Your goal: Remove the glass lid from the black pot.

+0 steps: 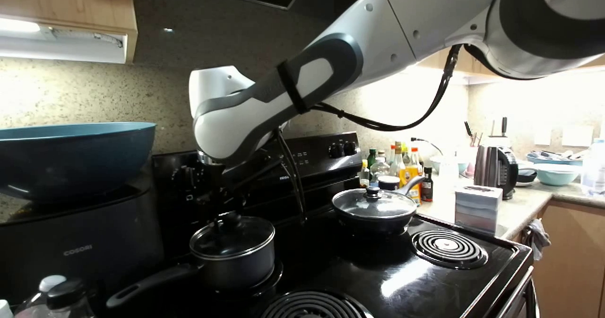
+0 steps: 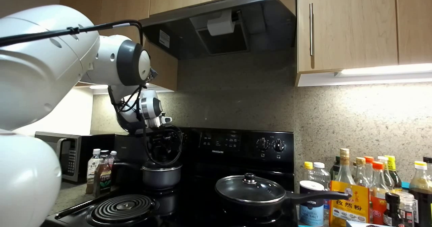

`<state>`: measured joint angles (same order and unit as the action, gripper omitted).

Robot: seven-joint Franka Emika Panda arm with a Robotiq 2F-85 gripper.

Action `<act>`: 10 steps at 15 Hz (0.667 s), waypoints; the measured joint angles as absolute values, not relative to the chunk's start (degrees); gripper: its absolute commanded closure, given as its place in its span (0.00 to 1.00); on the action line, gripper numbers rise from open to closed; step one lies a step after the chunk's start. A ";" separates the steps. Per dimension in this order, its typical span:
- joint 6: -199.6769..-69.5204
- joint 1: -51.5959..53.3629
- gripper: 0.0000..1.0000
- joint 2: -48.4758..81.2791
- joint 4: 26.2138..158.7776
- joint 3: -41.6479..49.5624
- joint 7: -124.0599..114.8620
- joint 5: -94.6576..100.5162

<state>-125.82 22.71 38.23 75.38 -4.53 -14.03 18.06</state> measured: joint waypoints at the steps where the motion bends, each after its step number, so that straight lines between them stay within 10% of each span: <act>1: -125.74 22.77 0.58 38.62 74.75 -4.41 -14.03 18.06; 4: -125.29 22.81 0.77 39.28 73.26 -4.07 -14.04 18.06; 10: -123.74 23.49 0.78 40.10 71.51 -3.34 -14.14 18.05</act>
